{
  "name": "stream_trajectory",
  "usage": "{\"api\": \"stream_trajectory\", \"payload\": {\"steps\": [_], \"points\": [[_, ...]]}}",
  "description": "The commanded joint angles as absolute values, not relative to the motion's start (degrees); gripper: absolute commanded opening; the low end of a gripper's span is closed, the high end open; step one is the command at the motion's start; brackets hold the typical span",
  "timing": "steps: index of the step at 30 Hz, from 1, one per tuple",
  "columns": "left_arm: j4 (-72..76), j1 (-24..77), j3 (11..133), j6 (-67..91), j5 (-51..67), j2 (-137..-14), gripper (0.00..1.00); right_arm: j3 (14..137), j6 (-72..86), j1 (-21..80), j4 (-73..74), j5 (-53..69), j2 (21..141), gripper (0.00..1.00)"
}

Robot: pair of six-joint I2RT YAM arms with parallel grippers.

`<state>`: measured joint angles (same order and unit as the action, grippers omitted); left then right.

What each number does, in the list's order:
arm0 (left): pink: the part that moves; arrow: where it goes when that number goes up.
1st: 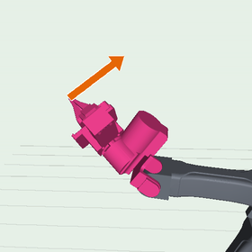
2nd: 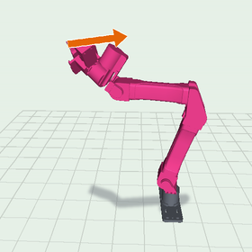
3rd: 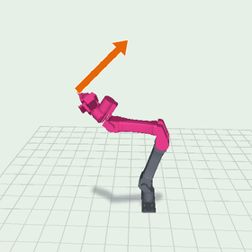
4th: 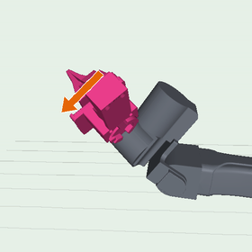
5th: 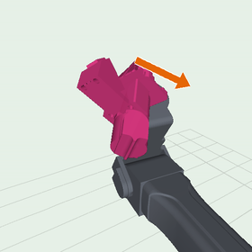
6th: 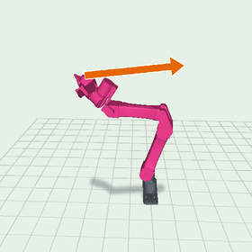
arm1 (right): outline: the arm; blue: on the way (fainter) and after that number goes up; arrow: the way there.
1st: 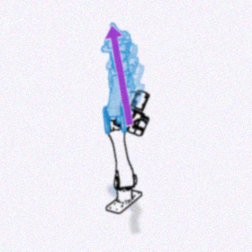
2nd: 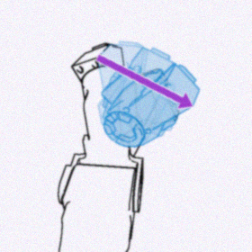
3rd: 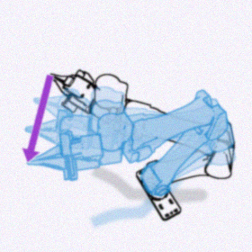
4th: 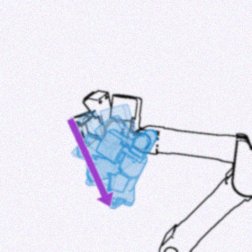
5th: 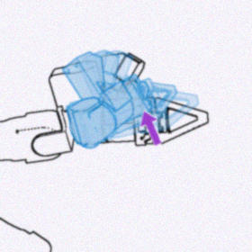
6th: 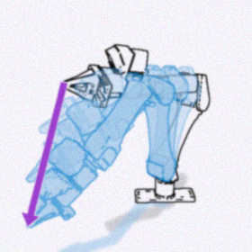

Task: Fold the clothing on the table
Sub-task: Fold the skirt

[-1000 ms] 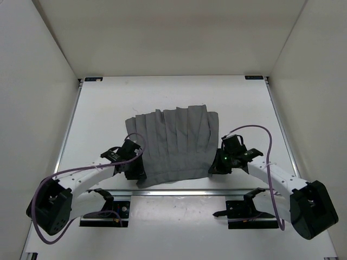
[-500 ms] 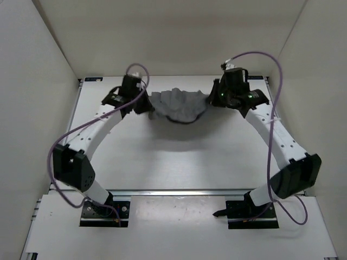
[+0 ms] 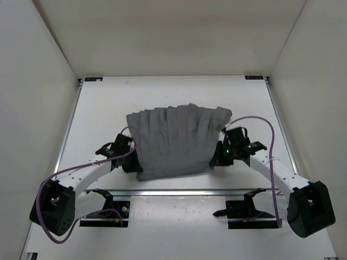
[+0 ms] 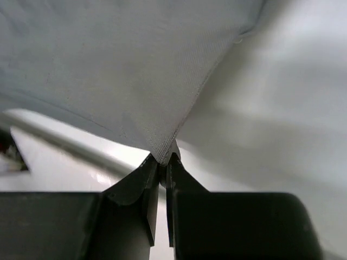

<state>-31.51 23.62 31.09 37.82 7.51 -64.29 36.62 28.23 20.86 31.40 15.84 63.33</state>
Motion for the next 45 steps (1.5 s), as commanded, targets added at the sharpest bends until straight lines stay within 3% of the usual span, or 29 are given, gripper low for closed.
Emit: {"api": "stream_trajectory", "payload": {"steps": [1, 4, 7, 13, 17, 23, 27, 31, 32, 33, 34, 35, 36, 38, 40, 45], "points": [[-35.42, 24.16, 25.59, 38.40, 3.87, -59.42, 0.00, 30.86, 31.99, 19.25, 32.17, 17.83, 55.82, 0.00], [-36.74, 28.12, 26.19, 42.09, 3.69, -55.73, 0.00, 26.03, 34.27, 20.73, 34.36, 19.07, 52.56, 0.00], [-37.79, 25.94, 25.93, 41.05, 5.44, -54.76, 0.00, 25.66, 35.77, 21.70, 35.51, 19.25, 50.54, 0.01], [-38.41, 25.66, 27.77, 40.43, 4.22, -57.21, 0.01, 27.23, 35.16, 19.25, 33.13, 21.19, 56.59, 0.00], [-41.30, 27.33, 28.56, 40.61, 2.82, -58.01, 0.03, 29.61, 35.50, 23.45, 36.99, 16.89, 58.97, 0.00], [-43.68, 27.16, 28.03, 41.31, 6.41, -53.27, 0.00, 27.06, 38.14, 24.87, 41.57, 19.59, 53.36, 0.00], [-45.09, 22.17, 38.73, 38.60, 8.78, -57.29, 0.00, 38.21, 32.98, 18.75, 45.26, 22.66, 55.54, 0.00], [-43.24, 14.69, 60.61, 33.06, 9.15, -76.34, 0.00, 60.87, 23.84, 8.02, 43.17, 26.45, 75.02, 0.00], [-43.50, 14.07, 68.39, 32.70, 9.23, -83.60, 0.04, 68.04, 22.77, 6.69, 43.24, 26.11, 81.76, 0.01], [-43.94, 13.02, 76.21, 31.74, 9.40, -91.24, 0.26, 76.21, 21.89, 5.46, 43.76, 26.10, 88.61, 0.05], [-44.21, 10.92, 80.12, 31.12, 13.06, -94.62, 0.39, 80.03, 21.62, 4.75, 44.47, 26.02, 91.90, 0.12], [-44.30, 10.38, 87.38, 31.11, 15.44, -101.27, 0.42, 86.77, 21.71, 4.49, 44.65, 25.23, 96.98, 0.24], [-42.99, 8.98, 92.24, 32.07, 19.38, -106.30, 0.44, 91.53, 22.32, 4.40, 45.00, 23.05, 99.03, 0.28], [-37.92, 6.69, 95.61, 36.89, 27.91, -110.45, 0.54, 96.13, 22.41, 3.52, 46.75, 21.63, 104.74, 0.44], [-31.22, 5.81, 92.13, 40.41, 31.35, -110.57, 0.64, 95.99, 23.03, 3.43, 46.67, 19.70, 105.03, 0.45], [-24.96, 5.19, 80.80, 38.51, 27.18, -104.96, 0.66, 80.11, 25.13, 2.11, 38.78, 18.02, 97.14, 0.48]]}}
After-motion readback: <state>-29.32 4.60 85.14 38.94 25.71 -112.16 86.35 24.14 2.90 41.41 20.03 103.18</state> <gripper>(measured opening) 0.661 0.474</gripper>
